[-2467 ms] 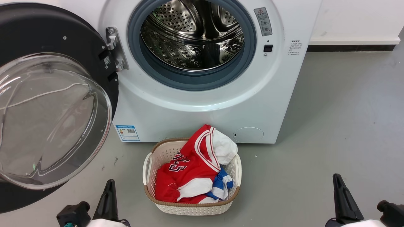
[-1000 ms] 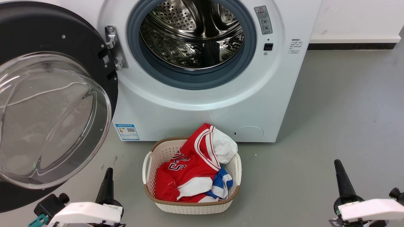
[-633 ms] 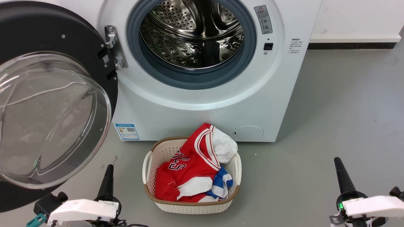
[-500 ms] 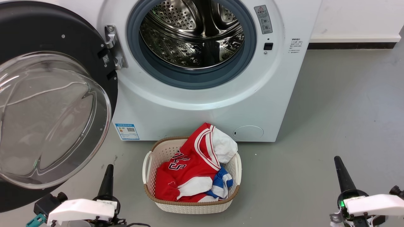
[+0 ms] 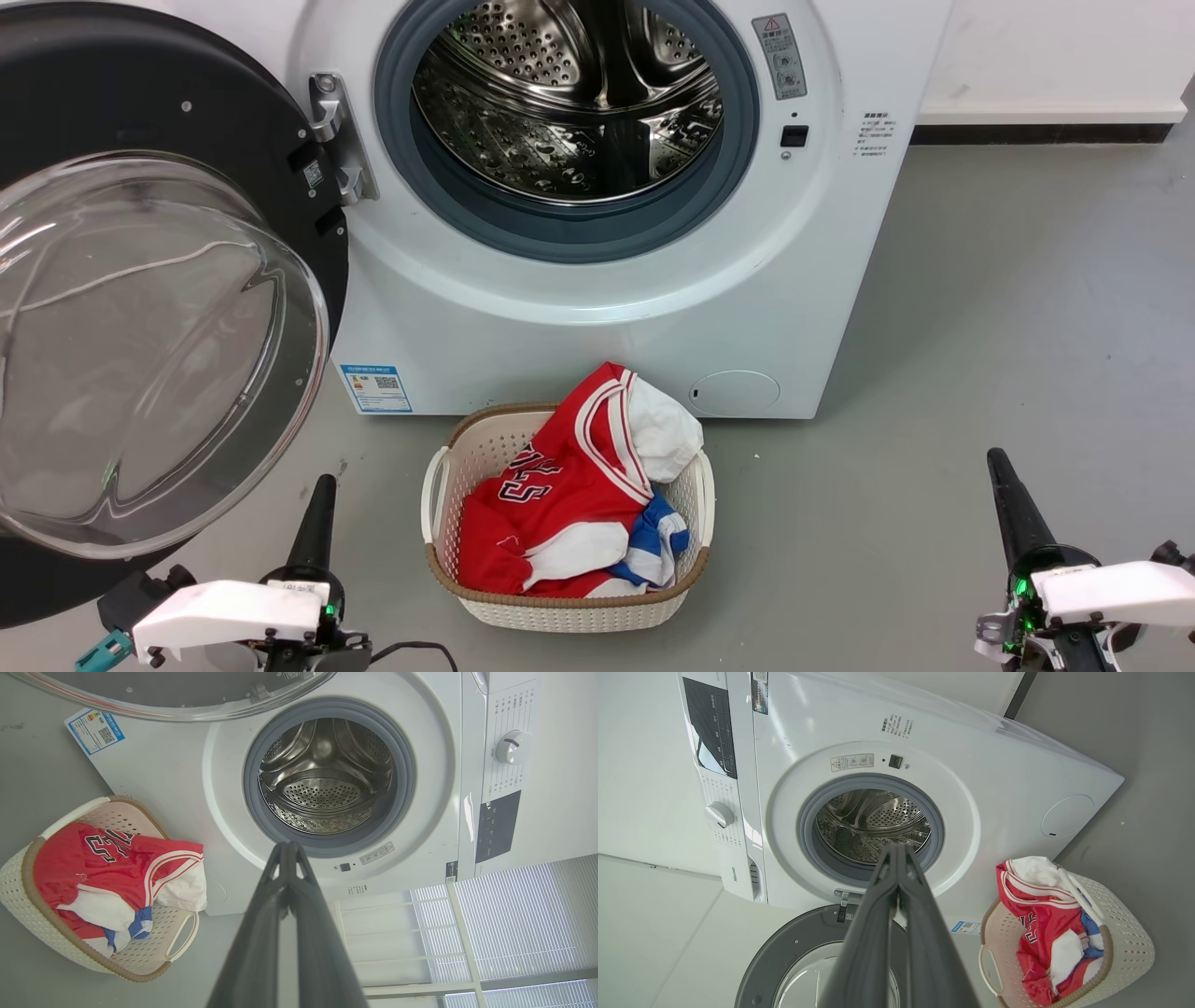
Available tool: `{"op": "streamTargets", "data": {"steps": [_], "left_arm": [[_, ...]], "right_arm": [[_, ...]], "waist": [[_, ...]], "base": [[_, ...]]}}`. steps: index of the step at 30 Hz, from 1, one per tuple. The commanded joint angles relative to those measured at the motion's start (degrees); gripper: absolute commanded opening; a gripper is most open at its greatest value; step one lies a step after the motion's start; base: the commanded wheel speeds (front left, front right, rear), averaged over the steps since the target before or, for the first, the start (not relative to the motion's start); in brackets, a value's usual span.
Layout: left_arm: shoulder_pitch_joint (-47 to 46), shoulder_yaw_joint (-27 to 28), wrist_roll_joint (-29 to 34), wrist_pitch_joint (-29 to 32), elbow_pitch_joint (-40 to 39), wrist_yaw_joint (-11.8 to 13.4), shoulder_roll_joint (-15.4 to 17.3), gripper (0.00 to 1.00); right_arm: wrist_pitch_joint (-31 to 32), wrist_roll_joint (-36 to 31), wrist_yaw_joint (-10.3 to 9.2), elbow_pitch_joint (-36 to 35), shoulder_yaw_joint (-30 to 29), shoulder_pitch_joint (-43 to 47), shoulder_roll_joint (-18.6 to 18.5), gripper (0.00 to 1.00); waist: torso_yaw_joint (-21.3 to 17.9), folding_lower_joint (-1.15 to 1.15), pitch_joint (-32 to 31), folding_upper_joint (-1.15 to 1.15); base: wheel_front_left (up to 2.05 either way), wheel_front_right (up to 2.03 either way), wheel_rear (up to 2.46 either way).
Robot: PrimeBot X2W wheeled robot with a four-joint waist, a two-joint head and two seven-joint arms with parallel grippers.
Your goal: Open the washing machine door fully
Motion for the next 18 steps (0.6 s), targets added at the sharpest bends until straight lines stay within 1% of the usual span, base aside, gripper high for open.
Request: {"op": "streamTargets", "data": {"steps": [1, 18], "left_arm": [[-1.4, 0.1, -1.1, 0.3, -0.1, -0.4, 0.0, 0.0], [-2.6, 0.7, -9.6, 2.3, 0.6, -1.0, 0.0, 0.0]], "right_arm": [[0.4, 1.2, 0.0, 0.1, -0.1, -1.0, -0.3, 0.0], [2.6, 8.7, 0.0, 1.2, -0.8, -2.8, -0.1, 0.0]], "waist": [[0.0, 0.0, 0.0, 0.0], [0.0, 0.0, 0.1, 0.0]], "base": [[0.0, 0.0, 0.0], [0.0, 0.0, 0.0]]}}
